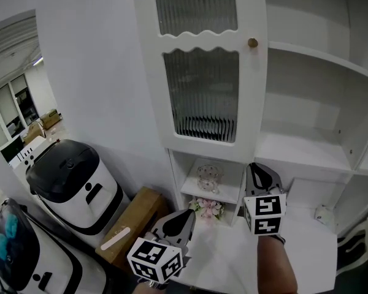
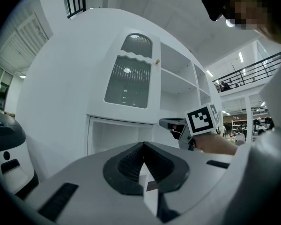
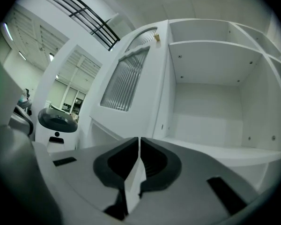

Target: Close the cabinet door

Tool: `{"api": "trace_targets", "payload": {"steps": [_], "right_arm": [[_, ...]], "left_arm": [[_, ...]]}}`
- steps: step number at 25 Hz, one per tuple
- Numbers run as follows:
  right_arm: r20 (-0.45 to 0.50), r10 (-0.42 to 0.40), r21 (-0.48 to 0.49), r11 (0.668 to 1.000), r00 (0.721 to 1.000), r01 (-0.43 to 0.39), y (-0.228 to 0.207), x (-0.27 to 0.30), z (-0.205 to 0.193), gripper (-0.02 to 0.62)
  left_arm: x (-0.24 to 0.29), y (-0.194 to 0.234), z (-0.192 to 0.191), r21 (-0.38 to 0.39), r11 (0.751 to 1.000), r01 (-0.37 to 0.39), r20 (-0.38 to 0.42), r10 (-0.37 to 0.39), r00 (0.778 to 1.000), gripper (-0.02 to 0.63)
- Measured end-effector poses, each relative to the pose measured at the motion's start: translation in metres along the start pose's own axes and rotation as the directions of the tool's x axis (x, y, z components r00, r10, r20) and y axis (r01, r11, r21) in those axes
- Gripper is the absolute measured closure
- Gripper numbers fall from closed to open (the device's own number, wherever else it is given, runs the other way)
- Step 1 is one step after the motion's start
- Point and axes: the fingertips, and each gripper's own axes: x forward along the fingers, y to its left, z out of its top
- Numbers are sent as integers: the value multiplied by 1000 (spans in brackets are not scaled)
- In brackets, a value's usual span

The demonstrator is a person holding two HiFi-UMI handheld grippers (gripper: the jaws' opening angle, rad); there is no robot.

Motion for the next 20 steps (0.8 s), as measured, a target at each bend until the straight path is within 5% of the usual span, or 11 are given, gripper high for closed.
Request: {"api": "trace_targets", "payload": {"steps": [3,7,20], "right_arm": [[20,95,123,988,995,-97,18,-15,2,583],[56,204,296,932,977,-211,41,-41,3,586],[26,234,297,927,972,-231,96,-125,-5,588]], "left_arm": [[-11,-2,-1,1,1000,12,2,-12,1000,601],[-27,-4,-3,-1,1000,30,0,-30,1000,601],[-81,-24,-18,0,993,118,-8,-118,993,601]]}}
